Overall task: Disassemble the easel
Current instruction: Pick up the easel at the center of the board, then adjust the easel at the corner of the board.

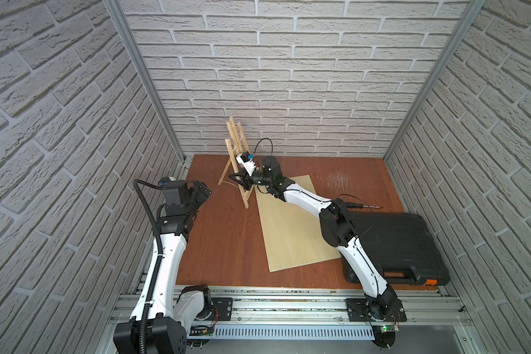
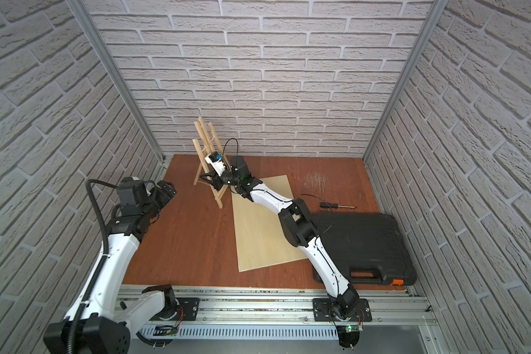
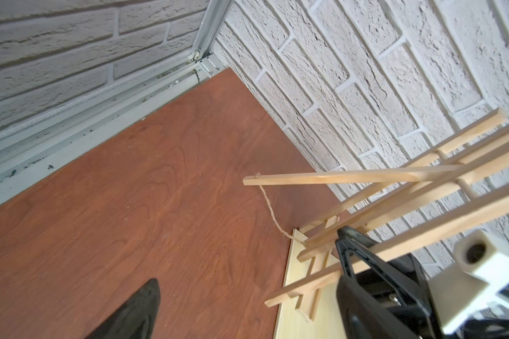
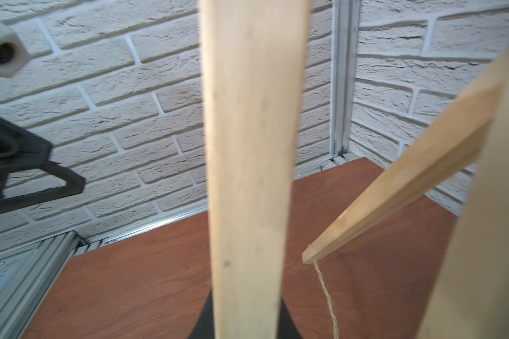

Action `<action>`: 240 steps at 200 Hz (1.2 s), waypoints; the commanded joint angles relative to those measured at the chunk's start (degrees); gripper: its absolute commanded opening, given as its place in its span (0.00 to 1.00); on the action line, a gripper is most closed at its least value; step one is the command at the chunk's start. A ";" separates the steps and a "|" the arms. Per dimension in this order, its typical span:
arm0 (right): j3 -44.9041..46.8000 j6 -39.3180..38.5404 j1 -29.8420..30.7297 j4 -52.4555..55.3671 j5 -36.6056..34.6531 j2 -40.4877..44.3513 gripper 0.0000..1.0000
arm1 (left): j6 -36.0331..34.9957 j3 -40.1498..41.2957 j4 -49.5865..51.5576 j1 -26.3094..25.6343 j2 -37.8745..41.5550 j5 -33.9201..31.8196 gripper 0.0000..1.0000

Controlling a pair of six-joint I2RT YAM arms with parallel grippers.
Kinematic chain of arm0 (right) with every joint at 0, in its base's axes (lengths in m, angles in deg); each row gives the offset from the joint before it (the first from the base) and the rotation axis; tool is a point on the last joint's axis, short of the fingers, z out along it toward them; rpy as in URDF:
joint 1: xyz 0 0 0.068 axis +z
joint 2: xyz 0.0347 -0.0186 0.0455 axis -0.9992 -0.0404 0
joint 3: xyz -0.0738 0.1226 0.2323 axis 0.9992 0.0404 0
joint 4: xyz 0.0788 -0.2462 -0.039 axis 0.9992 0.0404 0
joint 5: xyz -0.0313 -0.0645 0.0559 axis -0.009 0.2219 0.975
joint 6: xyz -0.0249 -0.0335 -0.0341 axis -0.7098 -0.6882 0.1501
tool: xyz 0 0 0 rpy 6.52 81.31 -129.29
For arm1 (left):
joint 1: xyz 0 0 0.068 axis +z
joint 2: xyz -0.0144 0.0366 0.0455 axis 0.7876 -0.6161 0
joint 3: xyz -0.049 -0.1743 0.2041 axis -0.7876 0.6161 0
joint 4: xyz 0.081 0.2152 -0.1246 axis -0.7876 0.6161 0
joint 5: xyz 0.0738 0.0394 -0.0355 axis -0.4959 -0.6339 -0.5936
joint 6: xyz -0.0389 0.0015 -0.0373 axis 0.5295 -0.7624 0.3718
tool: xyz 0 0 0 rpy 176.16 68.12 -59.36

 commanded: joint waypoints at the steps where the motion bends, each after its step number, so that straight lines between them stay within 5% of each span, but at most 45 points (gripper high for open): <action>1: 0.73 2.70 0.76 -5.00 6.55 6.75 0.03 | -1.33 0.12 -0.25 0.97 0.27 -1.88 0.91; 44: 3.04 2.83 0.37 -5.25 6.30 9.77 0.03 | 0.91 0.11 -1.59 3.62 -1.59 3.47 0.86; 131: 18.59 21.44 0.80 -23.56 9.72 13.38 0.03 | 1.92 1.03 -2.43 3.65 -0.47 3.91 0.86; 240: 16.66 16.57 -3.40 -13.11 4.92 10.44 0.03 | 1.75 0.94 -2.23 3.45 -0.63 3.69 0.87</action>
